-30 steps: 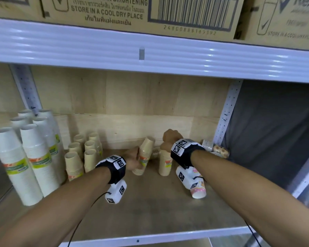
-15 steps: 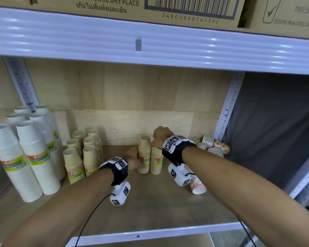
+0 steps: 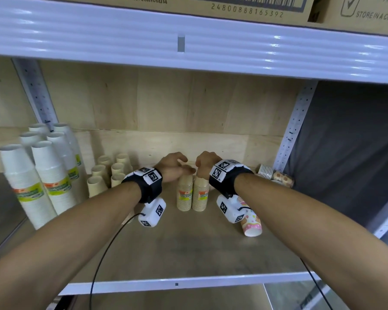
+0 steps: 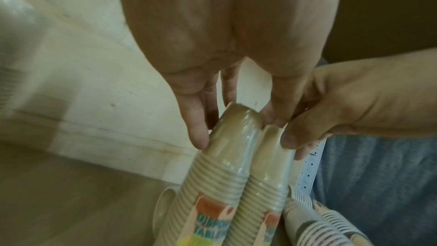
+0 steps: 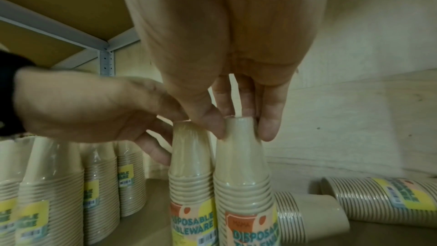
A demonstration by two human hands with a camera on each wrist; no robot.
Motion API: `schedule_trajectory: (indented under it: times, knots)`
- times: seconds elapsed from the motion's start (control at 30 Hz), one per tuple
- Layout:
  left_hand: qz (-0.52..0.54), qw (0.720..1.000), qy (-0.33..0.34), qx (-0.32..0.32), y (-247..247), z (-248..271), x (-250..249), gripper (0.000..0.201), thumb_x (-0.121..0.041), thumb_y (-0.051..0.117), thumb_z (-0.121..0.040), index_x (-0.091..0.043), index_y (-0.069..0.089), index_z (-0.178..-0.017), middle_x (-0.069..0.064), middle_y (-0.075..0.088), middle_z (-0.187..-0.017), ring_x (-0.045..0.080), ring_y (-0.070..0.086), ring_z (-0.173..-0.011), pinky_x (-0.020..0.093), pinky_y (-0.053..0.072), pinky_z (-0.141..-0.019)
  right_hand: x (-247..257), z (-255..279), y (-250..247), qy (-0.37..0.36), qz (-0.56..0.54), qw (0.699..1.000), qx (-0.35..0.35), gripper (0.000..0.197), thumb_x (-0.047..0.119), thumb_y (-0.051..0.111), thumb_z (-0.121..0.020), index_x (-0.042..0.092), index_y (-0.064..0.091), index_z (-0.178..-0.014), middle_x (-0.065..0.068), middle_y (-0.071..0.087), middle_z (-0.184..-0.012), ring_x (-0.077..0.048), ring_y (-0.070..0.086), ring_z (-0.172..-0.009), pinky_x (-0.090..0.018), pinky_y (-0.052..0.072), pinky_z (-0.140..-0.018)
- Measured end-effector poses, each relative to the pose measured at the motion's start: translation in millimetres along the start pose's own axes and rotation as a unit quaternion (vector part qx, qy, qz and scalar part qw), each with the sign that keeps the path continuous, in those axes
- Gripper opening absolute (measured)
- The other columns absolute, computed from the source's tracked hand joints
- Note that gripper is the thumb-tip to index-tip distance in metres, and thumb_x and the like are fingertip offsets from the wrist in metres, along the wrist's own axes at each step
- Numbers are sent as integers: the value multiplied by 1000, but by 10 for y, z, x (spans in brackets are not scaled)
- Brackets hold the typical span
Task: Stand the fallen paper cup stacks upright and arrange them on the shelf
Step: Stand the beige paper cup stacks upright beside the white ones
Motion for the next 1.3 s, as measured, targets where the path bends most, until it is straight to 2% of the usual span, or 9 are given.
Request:
schedule_trajectory:
  times: [0.17, 0.3, 0.47, 0.57, 0.63, 0.77, 0.87, 0.93, 1.3]
  knots:
    - [-91, 995, 15, -29, 18, 6, -167, 36, -34, 71, -84, -14, 67, -114, 7, 66, -112, 23, 66, -92, 37, 57, -84, 40, 11, 1, 15, -3, 1000, -11, 6, 9, 66, -80, 5, 65, -84, -8, 64, -87, -25, 65, -82, -23, 44, -57]
    - [-113, 992, 18, -43, 39, 19, -202, 31, -27, 70, -86, -11, 70, -112, 6, 67, -112, 22, 64, -89, 34, 55, -82, 20, -1, 12, 42, -8, 998, -48, 33, 7, 67, -81, 12, 42, -59, -2, 47, -64, -18, 53, -64, -19, 31, -46]
    - [-139, 989, 18, -39, 14, 39, -253, 33, -28, 71, -86, -12, 69, -115, 5, 64, -117, 22, 61, -102, 30, 51, -84, -16, 38, -8, 32, 0, 999, -28, 8, 11, 64, -85, 5, 59, -83, -6, 59, -83, -26, 63, -92, -24, 46, -60]
    - [-164, 986, 21, -30, 19, 44, -290, 33, -28, 69, -87, -14, 67, -117, 6, 60, -123, 22, 60, -105, 30, 51, -84, -31, 59, -34, 1, 12, 1000, -10, 43, 12, 61, -86, 4, 58, -128, -12, 58, -128, -29, 58, -116, -32, 50, -91]
    - [-184, 982, 23, -22, 33, 58, -324, 34, -25, 67, -89, -14, 66, -120, 6, 58, -126, 23, 59, -109, 30, 50, -87, -9, 53, -19, -11, 22, 1000, -8, 44, 9, 60, -87, 8, 59, -131, -10, 58, -132, -28, 58, -116, -28, 49, -86]
    - [-226, 974, 29, -8, 39, 66, -409, 34, -19, 65, -89, -13, 68, -122, 6, 59, -127, 23, 60, -110, 30, 51, -88, 37, 51, -6, -22, 18, 1000, 3, 31, 9, 61, -86, 4, 65, -116, -10, 66, -115, -26, 63, -98, -25, 43, -69]
    - [-250, 968, 20, 16, 20, 67, -466, 35, -17, 68, -86, -13, 69, -121, 6, 62, -124, 22, 61, -106, 28, 50, -82, 51, 83, -33, -17, 29, 999, 0, 2, 9, 61, -85, 7, 62, -84, -3, 57, -76, -22, 58, -77, -21, 35, -52]
    - [-262, 965, 11, 31, -2, 90, -515, 36, -15, 69, -86, -12, 69, -122, 6, 65, -120, 21, 63, -101, 27, 51, -77, 48, 59, -27, -12, 25, 1000, -14, 22, 9, 62, -84, 9, 48, -67, 1, 44, -64, -17, 50, -61, -20, 28, -45]
    - [-254, 964, -53, 58, -224, 283, -584, 30, -12, 72, -81, -8, 72, -111, 13, 70, -107, 28, 71, -83, 35, 60, -72, 270, 73, -72, -45, 14, 999, -5, 35, 13, 67, -79, 13, 42, -54, 0, 43, -58, -12, 44, -53, -18, 28, -45]
Point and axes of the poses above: each hand's wrist, its own z-axis away from the middle knuckle, its own y-axis out of the palm, x = y × z, the point moved 3 cm from there along -z, towards the middle knuckle
